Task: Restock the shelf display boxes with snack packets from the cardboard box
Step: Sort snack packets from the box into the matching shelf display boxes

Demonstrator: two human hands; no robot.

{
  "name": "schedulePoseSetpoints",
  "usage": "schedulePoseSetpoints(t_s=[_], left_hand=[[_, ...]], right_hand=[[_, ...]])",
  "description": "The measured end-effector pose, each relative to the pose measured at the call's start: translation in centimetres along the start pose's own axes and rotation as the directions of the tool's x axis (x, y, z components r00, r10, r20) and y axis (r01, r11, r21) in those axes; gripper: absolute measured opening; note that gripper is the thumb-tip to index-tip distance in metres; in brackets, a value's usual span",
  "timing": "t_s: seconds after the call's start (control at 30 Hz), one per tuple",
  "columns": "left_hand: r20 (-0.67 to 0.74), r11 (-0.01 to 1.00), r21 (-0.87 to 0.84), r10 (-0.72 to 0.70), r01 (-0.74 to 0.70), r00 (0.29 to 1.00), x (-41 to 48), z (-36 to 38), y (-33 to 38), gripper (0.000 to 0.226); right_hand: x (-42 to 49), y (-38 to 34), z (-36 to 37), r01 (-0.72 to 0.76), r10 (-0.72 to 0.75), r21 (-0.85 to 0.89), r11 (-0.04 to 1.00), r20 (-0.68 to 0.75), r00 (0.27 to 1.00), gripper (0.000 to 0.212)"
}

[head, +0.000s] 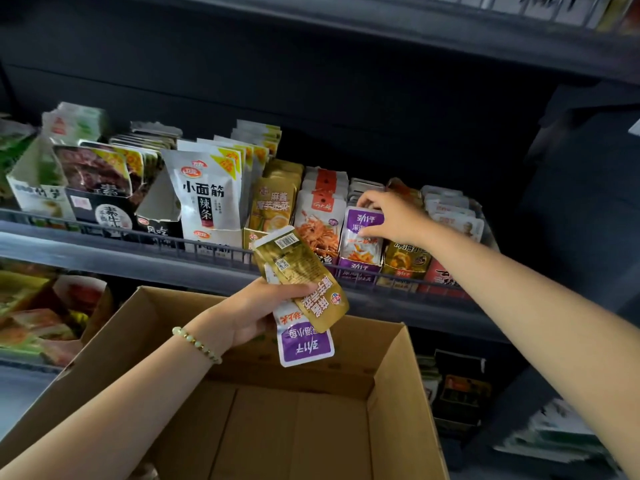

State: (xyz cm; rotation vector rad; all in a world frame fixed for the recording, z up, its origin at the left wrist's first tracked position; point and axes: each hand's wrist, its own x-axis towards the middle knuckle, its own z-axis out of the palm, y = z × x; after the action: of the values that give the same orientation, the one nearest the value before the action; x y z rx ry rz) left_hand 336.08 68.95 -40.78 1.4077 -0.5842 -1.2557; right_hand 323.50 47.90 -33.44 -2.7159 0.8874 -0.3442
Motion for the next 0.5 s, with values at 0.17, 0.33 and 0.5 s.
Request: schedulePoseSetpoints(t_s=[0.17,0.33,0.5], left_hand=[[0.034,0.997,0.049,0.052,-0.053,0.998,-0.4,-0.5,0.0,0.022],[0.116,0.992,0.072,0.09,-0.099,0.989,-1.2,-0.3,0.5,0.032],[-0.001,0.994,0.039,0.107,-0.107,0.994,-2.2,-1.7,0.3,0.013]], right_hand=[[-2.2,-2.3,0.4,0.112,-0.06,0.154,0.982,-0.308,0.949,0.037],[-5.8,-6.6,3.8,-0.007,-0.035,0.555,0.832,0.064,0.997,0.016],[-6.6,-6.6,5.6,-0.103,0.173,0.778,0.62,-0.007,0.985,0.006]])
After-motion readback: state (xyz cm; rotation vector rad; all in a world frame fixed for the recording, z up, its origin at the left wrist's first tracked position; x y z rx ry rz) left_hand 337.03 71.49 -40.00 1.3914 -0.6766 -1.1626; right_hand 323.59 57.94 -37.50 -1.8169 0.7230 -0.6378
